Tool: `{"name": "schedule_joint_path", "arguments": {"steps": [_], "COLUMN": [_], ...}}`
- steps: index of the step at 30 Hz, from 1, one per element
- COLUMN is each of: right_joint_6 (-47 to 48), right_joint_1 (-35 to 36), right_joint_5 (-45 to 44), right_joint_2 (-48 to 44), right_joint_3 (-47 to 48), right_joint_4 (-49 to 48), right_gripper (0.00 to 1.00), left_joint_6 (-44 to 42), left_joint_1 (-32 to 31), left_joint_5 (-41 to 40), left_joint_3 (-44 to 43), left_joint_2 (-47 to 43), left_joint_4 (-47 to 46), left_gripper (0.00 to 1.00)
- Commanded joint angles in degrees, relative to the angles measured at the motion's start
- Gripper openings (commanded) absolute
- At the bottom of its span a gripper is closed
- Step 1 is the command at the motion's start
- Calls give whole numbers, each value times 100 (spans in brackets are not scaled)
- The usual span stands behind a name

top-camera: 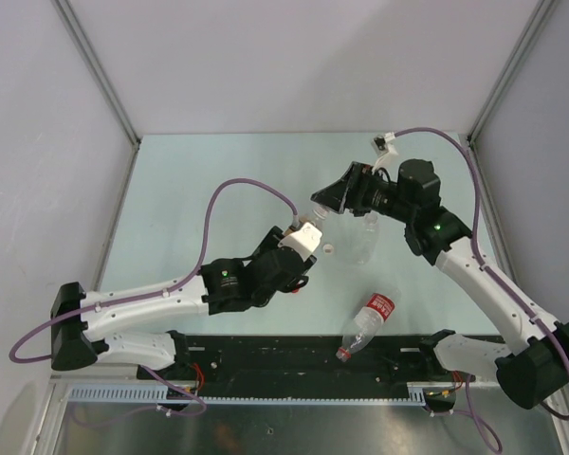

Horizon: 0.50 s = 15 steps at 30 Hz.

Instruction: Unscrew the bottle caps

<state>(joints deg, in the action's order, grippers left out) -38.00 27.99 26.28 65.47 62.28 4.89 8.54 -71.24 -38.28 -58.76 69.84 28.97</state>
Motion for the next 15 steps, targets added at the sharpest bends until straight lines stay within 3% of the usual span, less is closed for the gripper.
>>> {"name": "schedule_joint_path", "arguments": {"steps": [1,8,15], "right_joint_6": [135,102,75], "right_joint_1": [100,268,387], "right_joint_5": [-50,130,142], "right_joint_2": [76,166,148], "right_joint_3": [317,320,320], "right_joint_4": [306,327,352], "right_gripper": [73,61,42], "left_joint_6": [53,69,84], "left_joint_1": [-39,-37,-39], "left_joint_5": [-296,-252,-228], "left_joint_3": [-279,-293,-294], "left_joint_2": [-33,3,41], "left_joint_4": [6,7,15], "left_gripper": [0,0,0]}}
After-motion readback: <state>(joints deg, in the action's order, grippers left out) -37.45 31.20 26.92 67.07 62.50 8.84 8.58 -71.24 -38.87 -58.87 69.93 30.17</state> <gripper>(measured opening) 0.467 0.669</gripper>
